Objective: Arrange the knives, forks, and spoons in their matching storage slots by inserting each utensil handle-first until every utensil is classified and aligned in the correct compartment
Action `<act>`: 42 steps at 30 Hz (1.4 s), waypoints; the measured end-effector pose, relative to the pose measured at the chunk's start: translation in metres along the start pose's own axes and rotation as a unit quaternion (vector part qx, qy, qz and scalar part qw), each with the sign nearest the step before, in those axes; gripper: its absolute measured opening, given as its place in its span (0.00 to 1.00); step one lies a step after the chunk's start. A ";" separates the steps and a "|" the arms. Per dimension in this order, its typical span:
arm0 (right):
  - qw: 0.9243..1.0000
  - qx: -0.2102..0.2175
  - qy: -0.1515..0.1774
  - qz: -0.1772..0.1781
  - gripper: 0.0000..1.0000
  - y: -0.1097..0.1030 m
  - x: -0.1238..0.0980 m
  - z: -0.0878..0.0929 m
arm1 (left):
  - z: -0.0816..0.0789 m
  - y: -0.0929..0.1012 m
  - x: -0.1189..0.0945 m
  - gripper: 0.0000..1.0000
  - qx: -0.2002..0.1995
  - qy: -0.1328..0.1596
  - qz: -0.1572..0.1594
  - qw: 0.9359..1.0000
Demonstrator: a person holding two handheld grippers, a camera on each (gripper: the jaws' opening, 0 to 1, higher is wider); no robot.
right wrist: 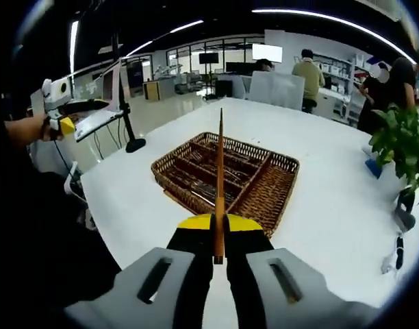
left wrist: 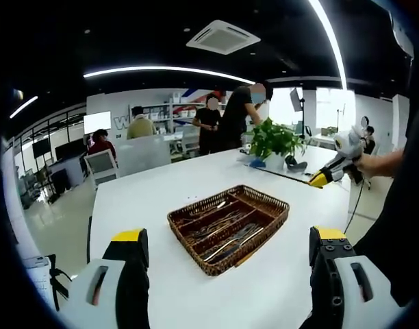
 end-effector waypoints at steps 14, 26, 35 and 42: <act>0.993 0.060 0.033 0.092 0.03 0.028 -0.013 -0.022 | 0.001 0.000 0.002 1.00 0.011 -0.007 -0.001 1.000; 0.989 0.085 0.031 0.120 0.03 0.039 -0.002 -0.028 | 0.002 -0.006 0.002 1.00 0.027 -0.013 -0.012 0.999; 0.989 0.083 0.026 0.122 0.03 0.043 0.018 -0.036 | 0.003 -0.019 -0.002 1.00 0.024 -0.013 -0.022 0.999; 0.988 0.083 0.020 0.126 0.03 0.049 0.027 -0.043 | 0.005 -0.031 -0.002 1.00 0.027 -0.013 -0.043 0.999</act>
Point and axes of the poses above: the point that each gripper's makers call its tool centre point, and the gripper's own axes: x roughly forward along the fingers, y roughly to its right, z roughly out of its underside, the point moved 7 cm from there along -x, roughly backward along the fingers, and after that the axes turned 8 degrees about -x, right-handed, at the moved point
